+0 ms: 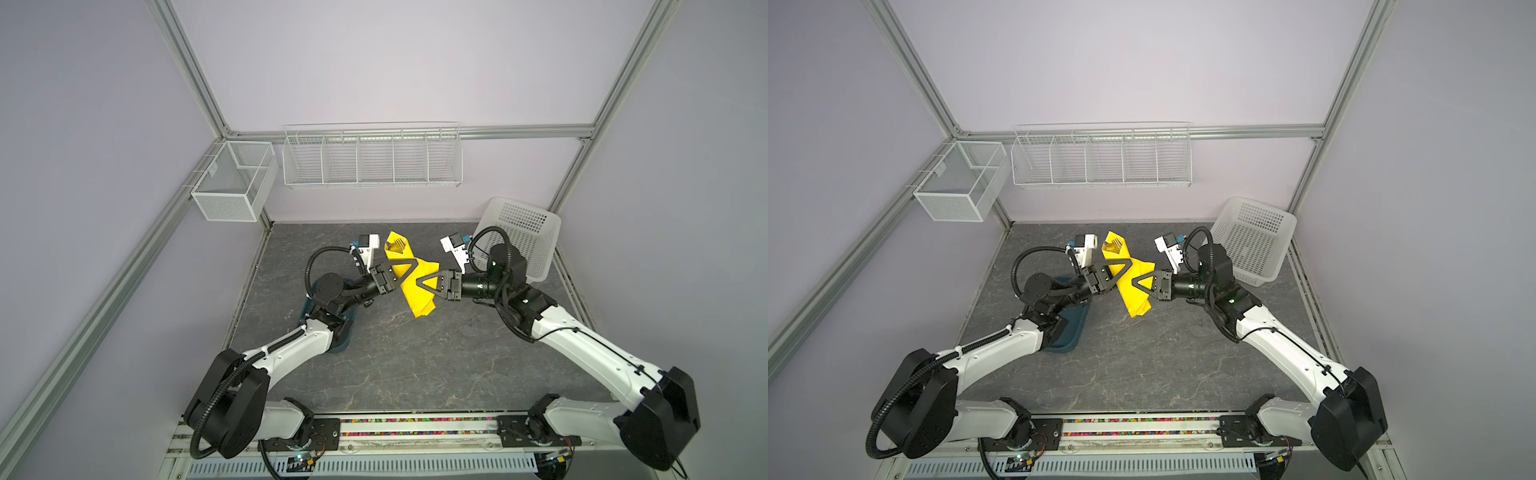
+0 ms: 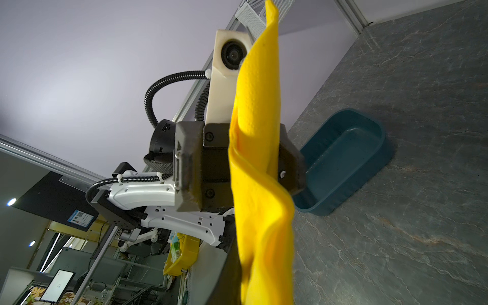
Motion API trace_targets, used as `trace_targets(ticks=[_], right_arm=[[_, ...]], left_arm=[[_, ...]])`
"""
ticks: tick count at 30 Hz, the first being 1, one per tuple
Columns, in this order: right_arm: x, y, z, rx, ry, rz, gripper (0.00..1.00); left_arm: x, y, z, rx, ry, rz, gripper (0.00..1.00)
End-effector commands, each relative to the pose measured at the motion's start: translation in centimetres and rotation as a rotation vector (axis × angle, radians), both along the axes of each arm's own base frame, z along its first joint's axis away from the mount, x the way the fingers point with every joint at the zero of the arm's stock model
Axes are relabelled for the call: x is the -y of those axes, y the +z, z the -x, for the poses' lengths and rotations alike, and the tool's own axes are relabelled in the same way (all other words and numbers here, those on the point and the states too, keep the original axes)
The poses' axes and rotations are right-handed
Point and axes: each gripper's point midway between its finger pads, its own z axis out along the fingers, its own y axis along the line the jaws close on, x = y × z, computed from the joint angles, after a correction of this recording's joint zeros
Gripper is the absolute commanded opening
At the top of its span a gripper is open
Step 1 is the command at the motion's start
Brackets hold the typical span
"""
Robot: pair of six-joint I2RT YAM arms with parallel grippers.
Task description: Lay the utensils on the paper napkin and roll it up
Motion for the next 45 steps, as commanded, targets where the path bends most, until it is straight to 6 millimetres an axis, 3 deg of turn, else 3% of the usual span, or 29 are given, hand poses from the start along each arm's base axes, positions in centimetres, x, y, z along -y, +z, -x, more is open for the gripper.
trace_targets(ticks=[1,8,12,16,27,37,45], right_arm=[[0.0,3.7,0.7,0.085,0.016,-0.072,0.11],[0.0,4.0,0.1,0.084,-0.010,-0.084,0.10],[0.0,4.1,-0.2,0.086,-0.028,-0.086,0.10],[-0.2,4.0,-0.4,0.071,-0.026,-0.097,0.10],[-0.4,4.2,-0.5,0.060,-0.019,-0.118,0.10],[-1.0,4.0,0.1,0.054,0.026,-0.115,0.10],[-1.1,3.7,0.1,0.050,0.022,-0.109,0.10]], left_arm=[[-0.1,2.0,0.8,0.054,-0.017,0.042,0.50],[-0.2,1.7,0.9,0.058,0.000,0.033,0.62],[-0.4,1.6,0.8,0.059,0.015,0.025,0.63],[-0.5,2.0,0.8,0.065,0.022,0.039,0.52],[-0.6,2.2,0.8,0.073,0.031,0.039,0.37],[-0.3,2.8,0.8,0.091,0.014,0.052,0.38],[-0.6,2.9,0.8,0.100,0.030,0.055,0.25]])
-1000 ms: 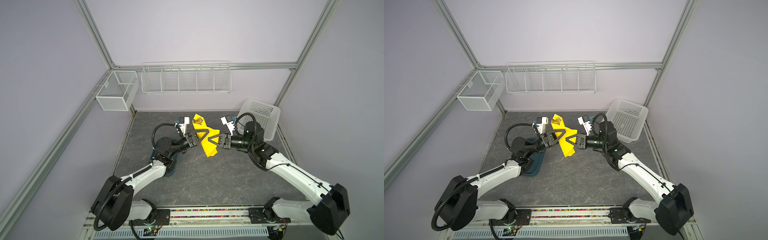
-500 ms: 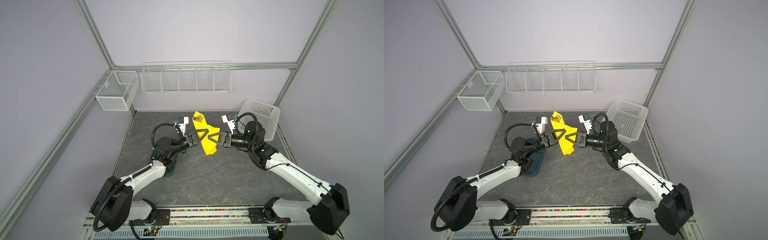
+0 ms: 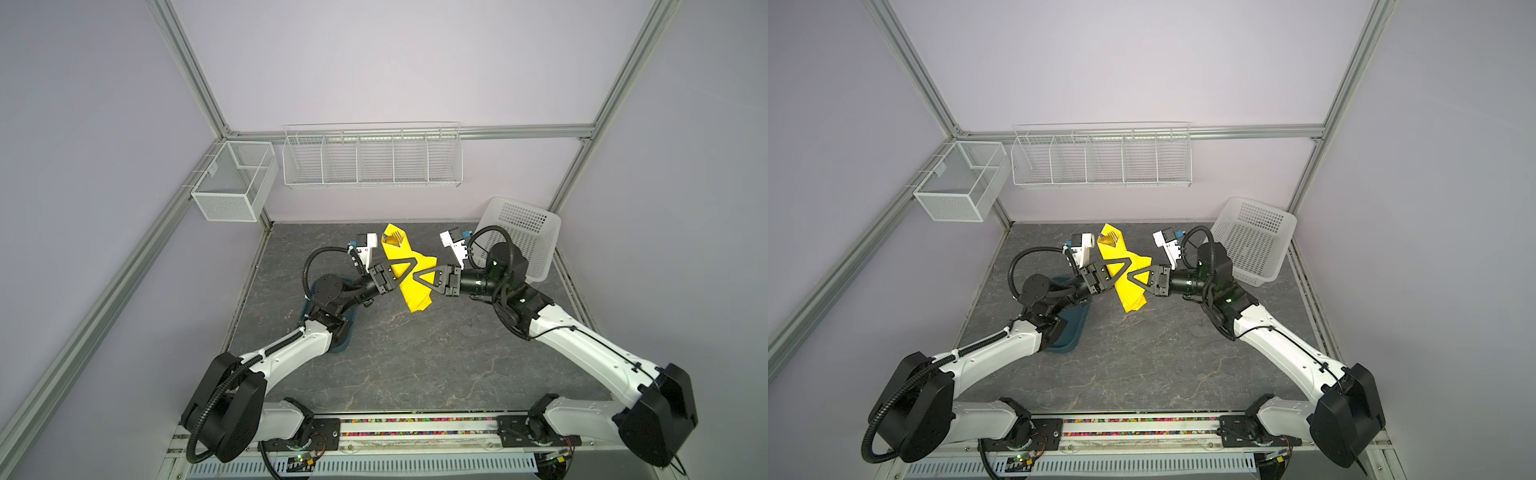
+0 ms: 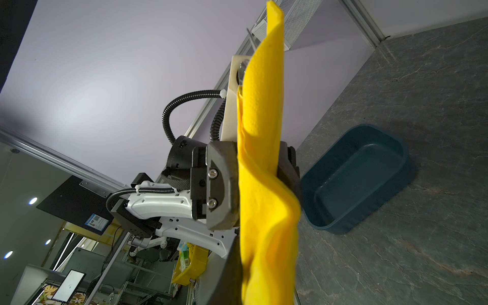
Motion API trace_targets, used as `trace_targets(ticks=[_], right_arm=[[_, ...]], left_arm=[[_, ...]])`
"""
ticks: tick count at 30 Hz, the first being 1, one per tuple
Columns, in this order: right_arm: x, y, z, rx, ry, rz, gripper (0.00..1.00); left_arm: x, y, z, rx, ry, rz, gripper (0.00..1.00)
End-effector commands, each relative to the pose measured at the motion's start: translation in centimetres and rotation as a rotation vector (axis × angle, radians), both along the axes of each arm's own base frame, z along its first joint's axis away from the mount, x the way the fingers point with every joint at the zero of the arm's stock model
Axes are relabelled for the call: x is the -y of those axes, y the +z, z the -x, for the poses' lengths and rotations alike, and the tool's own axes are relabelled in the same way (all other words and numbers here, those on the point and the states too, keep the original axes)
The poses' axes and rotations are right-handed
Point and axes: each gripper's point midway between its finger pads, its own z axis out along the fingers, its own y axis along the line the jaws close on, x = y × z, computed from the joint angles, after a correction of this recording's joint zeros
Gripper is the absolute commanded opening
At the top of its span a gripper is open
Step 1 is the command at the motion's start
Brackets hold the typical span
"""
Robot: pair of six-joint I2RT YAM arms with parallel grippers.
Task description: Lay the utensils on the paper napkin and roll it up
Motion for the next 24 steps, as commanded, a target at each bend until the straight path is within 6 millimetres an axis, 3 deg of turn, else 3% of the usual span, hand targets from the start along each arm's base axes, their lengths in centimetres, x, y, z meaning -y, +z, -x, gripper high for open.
trace_targets(ticks=[1,16,24], right_arm=[[-0.3,1.6,0.2,0.044,0.017,-0.034,0.11],[0.0,1.7,0.5,0.057,0.019,-0.032,0.16],[1.5,1.4,0.5,0.060,-0.037,-0.004,0.25]], left_arm=[[-0.3,2.1,0.7,0.072,0.001,0.037,0.23],[-1.2,2.5,0.3,0.065,0.067,0.055,0.07],[-1.4,3.1,0.6,0.071,0.057,0.080,0.03]])
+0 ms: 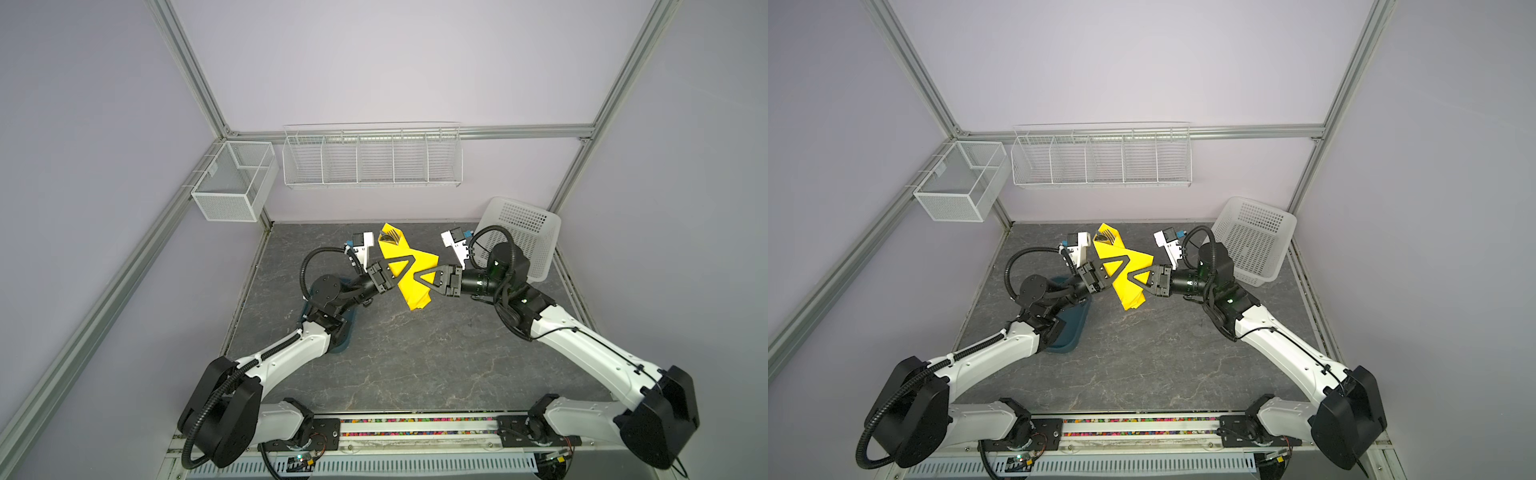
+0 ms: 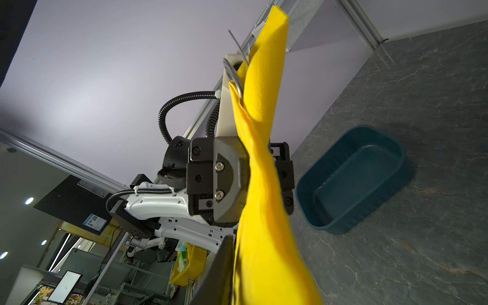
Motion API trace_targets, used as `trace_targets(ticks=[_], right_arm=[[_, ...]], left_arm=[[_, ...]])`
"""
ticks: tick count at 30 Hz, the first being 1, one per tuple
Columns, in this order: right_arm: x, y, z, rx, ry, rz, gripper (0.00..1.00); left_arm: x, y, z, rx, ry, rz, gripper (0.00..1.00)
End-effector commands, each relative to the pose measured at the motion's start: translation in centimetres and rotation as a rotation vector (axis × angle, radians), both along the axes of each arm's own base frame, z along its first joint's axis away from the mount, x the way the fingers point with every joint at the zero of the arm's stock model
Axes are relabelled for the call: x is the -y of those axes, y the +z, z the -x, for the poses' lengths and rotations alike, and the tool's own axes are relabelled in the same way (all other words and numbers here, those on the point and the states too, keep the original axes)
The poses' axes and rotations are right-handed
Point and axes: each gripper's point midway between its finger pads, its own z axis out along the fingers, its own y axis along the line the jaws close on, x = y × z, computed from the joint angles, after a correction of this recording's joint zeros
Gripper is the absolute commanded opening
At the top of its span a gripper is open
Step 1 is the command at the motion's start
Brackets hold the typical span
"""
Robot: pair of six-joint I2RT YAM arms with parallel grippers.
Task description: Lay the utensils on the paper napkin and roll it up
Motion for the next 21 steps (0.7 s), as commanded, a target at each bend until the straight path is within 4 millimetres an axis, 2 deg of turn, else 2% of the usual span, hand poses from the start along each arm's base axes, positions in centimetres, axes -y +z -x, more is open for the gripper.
trace_targets(ticks=[1,7,12,18,21], right_arm=[[1.2,1.0,0.2,0.037,-0.038,-0.002,0.25],[3.2,1.6,-0.6,0.022,-0.173,0.032,0.30],[6.0,1.1,-1.1,0.032,-0.341,0.178,0.43],[4.6,4.5,1.8,0.129,-0.212,0.103,0.47],[3.6,4.7,2.6,0.162,-0.191,0.160,0.47]], left_arm=[[-0.8,2.3,0.9,0.059,0.006,0.063,0.02],[-0.8,1.6,0.5,0.044,0.030,0.028,0.00],[-1.0,1.3,0.4,0.051,0.065,-0.018,0.00],[-1.1,0.7,0.0,0.047,0.099,-0.061,0.00],[-1.1,0.5,-0.1,0.049,0.106,-0.073,0.00]])
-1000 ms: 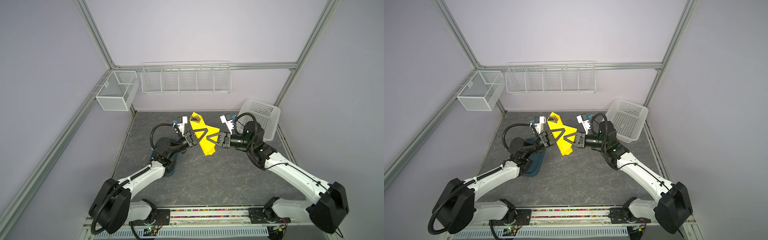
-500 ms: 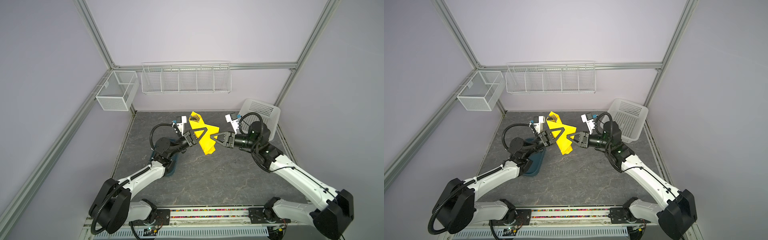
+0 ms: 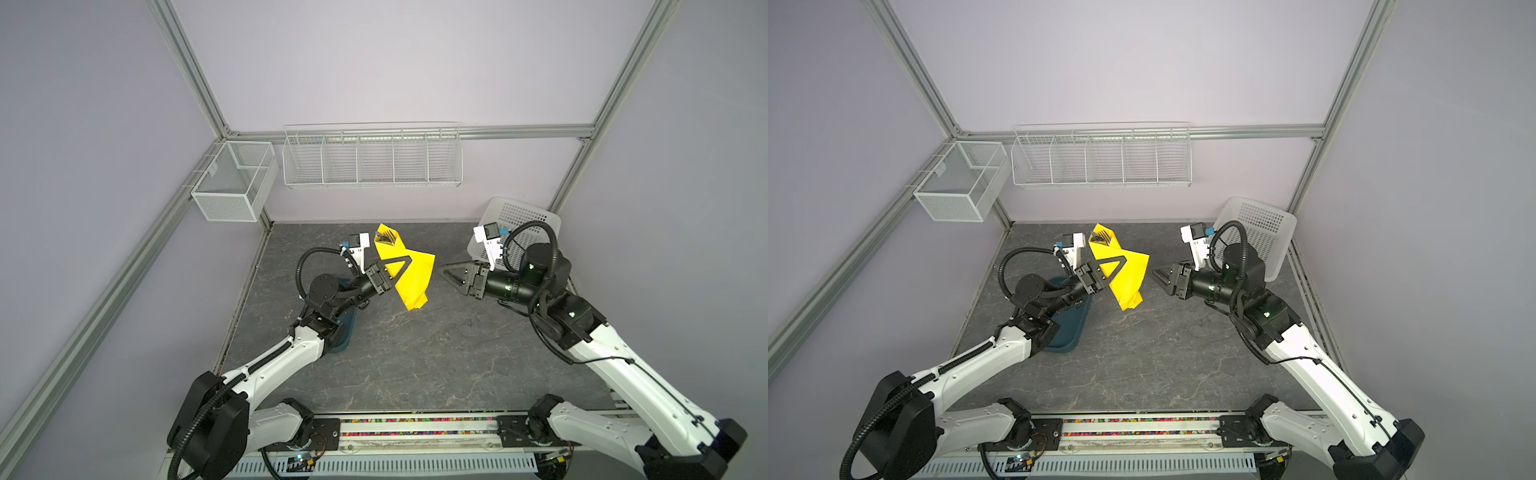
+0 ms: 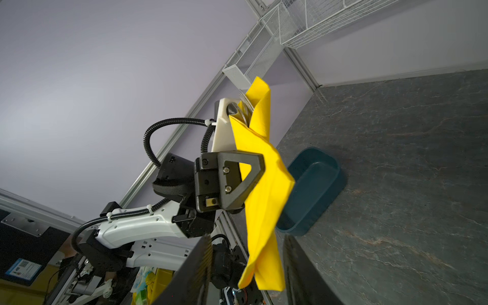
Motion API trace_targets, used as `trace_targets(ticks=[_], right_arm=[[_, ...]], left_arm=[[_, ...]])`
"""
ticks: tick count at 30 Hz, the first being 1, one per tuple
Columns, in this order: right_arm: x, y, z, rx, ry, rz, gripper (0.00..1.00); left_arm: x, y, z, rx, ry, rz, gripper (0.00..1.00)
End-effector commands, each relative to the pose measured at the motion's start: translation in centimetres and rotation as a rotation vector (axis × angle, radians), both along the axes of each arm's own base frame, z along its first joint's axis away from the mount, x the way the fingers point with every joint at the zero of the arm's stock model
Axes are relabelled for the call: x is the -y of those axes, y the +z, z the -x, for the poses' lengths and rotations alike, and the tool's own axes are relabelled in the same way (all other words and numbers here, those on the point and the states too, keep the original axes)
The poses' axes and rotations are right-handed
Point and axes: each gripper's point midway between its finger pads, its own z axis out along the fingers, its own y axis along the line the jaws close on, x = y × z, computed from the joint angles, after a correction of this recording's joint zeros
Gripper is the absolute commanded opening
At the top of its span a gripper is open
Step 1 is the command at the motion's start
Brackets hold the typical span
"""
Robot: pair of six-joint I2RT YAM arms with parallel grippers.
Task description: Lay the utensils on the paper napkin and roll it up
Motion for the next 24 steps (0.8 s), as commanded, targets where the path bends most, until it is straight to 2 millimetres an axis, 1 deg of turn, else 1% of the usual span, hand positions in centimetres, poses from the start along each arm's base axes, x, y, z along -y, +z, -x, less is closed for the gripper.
trace_targets(ticks=[1,3,7,9,11,14,19,24], right_arm=[[-0.8,0.4,1.0,0.062,0.018,0.081,0.47],[-1.5,0.1,0.9,0.075,0.012,0.126,0.48],[-3.0,-0.7,0.6,0.049,0.038,0.183,0.48],[-3.0,-1.9,-0.4,0.029,-0.004,0.245,0.48],[-3.3,-2.6,-0.8,0.023,-0.013,0.275,0.48],[-4.3,-2.9,-0.6,0.029,0.032,0.289,0.48],[-4.2,-4.3,-1.7,0.020,-0.011,0.358,0.48],[-4.3,-5.6,-1.8,0.006,-0.008,0.410,0.49]], left_arm=[[-0.3,1.0,0.1,0.048,0.027,-0.001,0.00],[-0.3,0.9,0.1,0.044,0.025,-0.007,0.00],[-0.2,0.7,0.1,0.041,0.019,-0.014,0.00],[-0.3,0.7,0.1,0.036,0.023,-0.014,0.00],[-0.3,0.6,0.1,0.037,0.023,-0.015,0.00],[-0.2,0.5,0.1,0.033,0.018,-0.017,0.00],[-0.2,0.6,0.2,0.033,0.013,-0.014,0.00],[-0.2,0.6,0.2,0.034,0.013,-0.012,0.00]])
